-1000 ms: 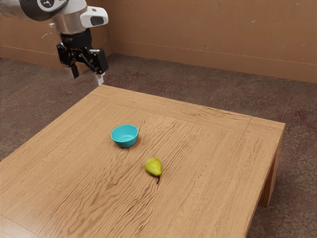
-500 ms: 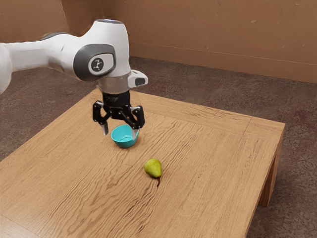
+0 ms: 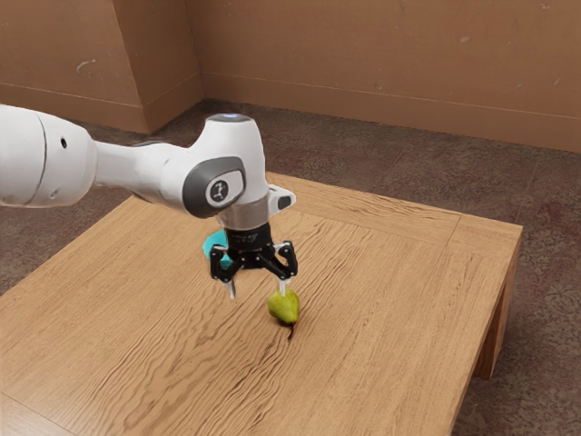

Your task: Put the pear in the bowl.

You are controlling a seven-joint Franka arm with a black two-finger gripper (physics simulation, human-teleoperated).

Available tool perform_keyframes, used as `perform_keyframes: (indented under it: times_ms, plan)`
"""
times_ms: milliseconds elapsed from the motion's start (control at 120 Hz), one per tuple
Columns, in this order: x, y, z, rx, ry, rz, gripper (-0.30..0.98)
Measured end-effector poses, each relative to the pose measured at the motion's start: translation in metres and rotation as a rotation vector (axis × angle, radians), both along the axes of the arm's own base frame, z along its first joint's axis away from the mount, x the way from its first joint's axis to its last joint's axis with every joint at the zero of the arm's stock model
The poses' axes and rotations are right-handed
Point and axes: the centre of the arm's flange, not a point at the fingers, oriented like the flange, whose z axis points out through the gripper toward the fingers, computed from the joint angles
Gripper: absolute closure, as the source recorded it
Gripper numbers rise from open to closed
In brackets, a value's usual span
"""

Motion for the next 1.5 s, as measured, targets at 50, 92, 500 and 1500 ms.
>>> perform_keyframes:
  times_ms: [50, 92, 500, 1500]
  plan:
    - [0.006, -0.001, -0.010, -0.015, -0.015, 0.023, 0.00]
    - [0.011, -0.001, -0.019, -0.025, -0.028, 0.038, 0.00]
    - [0.046, 0.013, -0.064, -0.045, -0.097, 0.136, 0.00]
    - [0.059, 0.013, -0.098, -0.041, -0.092, 0.160, 0.34]
